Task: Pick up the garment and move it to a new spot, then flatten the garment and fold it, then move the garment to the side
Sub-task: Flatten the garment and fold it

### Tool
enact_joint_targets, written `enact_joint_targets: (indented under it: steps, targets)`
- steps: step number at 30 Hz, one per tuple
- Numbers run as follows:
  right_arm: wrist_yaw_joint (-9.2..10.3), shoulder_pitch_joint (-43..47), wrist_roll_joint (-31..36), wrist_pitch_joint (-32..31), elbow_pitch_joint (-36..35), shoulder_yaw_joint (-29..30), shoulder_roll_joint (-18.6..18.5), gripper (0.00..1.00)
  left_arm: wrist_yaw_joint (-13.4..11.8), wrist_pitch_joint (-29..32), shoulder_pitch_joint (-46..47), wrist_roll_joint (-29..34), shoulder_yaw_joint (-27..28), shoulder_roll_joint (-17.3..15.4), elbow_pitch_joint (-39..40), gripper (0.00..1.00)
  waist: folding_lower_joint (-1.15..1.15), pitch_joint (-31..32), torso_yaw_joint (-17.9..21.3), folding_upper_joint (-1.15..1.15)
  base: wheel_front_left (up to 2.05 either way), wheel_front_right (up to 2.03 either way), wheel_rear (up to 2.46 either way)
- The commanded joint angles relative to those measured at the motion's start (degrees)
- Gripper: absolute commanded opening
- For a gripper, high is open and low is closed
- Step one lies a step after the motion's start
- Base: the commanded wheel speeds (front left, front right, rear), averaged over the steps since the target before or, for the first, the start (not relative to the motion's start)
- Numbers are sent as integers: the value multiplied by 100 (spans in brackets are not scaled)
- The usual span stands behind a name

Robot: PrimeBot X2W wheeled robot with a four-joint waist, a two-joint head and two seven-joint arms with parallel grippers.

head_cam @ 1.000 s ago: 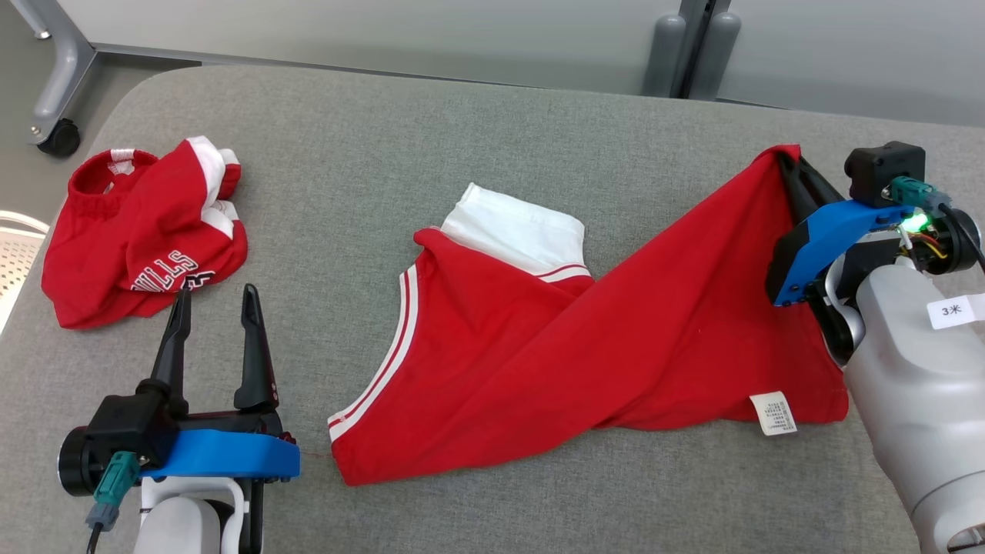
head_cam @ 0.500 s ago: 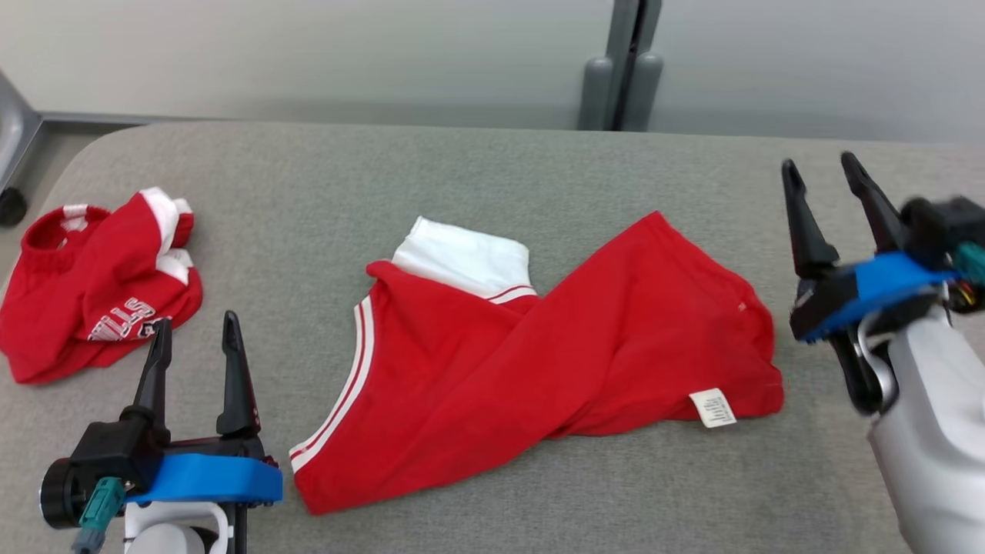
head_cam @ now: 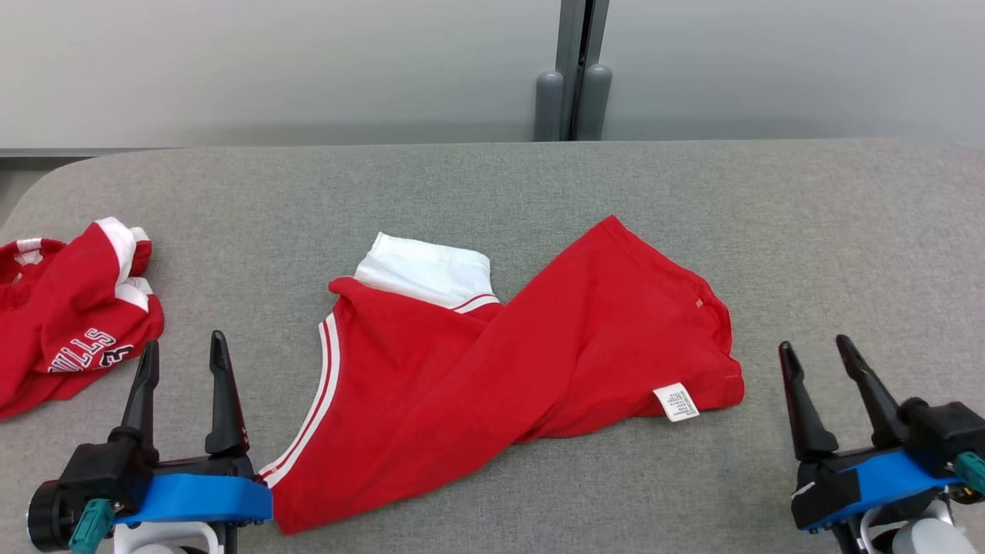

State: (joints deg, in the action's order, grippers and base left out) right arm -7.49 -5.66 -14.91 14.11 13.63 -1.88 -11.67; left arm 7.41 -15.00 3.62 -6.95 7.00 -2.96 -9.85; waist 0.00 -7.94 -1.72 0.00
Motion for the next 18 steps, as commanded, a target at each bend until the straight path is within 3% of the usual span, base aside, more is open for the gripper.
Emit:
enact_joint_targets:
  steps: [1, 8, 18]
  targets:
    - [-1, 72, 92, -81, -72, -57, -48, 100, 10, -26, 18, 24, 16, -5, 12, 100, 0, -9, 15, 0, 0, 0, 0]
    - [-1, -198, 120, -466, 120, -378, -224, 100, 10, -26, 160, 8, -97, -2, -29, 100, 0, -54, -54, 0, 0, 0, 0]
    - [-1, -826, -24, -599, 1450, -748, -439, 100, 10, -26, 238, -55, -221, 2, -45, 100, 0, -253, -396, 0, 0, 0, 0]
